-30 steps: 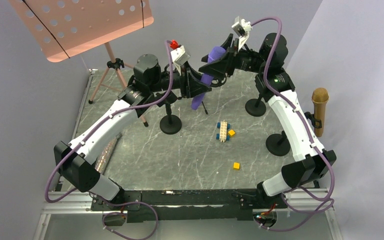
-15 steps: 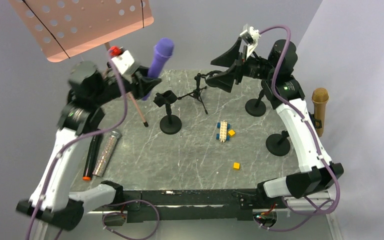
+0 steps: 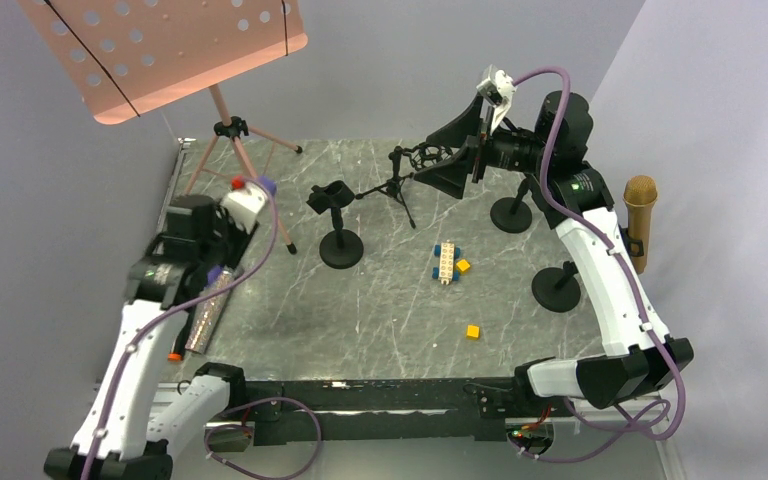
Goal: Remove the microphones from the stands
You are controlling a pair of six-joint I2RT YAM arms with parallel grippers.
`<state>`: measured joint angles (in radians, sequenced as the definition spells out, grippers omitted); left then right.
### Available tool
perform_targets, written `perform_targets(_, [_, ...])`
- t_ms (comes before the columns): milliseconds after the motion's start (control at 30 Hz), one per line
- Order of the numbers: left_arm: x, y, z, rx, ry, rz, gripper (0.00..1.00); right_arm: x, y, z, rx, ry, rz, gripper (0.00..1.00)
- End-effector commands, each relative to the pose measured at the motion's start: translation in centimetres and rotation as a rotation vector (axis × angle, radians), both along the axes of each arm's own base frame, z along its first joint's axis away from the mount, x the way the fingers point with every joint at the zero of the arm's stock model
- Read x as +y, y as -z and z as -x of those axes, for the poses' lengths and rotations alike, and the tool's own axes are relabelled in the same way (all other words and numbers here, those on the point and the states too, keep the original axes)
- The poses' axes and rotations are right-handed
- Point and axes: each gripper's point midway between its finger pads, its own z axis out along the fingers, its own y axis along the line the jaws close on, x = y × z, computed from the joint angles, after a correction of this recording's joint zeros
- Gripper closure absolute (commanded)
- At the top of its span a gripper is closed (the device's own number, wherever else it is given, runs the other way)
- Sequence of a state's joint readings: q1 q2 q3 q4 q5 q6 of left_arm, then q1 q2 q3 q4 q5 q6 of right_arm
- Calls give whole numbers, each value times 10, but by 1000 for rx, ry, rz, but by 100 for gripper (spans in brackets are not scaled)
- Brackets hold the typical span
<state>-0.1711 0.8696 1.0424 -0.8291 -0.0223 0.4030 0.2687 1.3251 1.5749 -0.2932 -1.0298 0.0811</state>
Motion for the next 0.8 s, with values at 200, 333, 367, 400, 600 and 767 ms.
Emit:
perform_targets(200, [27,114,33,296,-104,-36,100,-1,-1,-1,-26,-1,-4,0])
perform_targets(333, [26,139,33,354,-98,-31,100,-1,-3,-1,-33,-1,-1,0])
perform_targets(367, [26,145,34,370,-96,-31,100,-1,-3,-2,-35,2,1,0])
perform_targets(400, [26,151,34,378,-92,-36,100,-2,-3,-2,-36,3,3,0])
perform_targets(600, [35,175,35,448,-96,-95,100,-2,1,-1,-40,7,11,0])
perform_targets(767, [33,190,42,540,-77,-100,72,-3,-3,-3,-47,17,21,0])
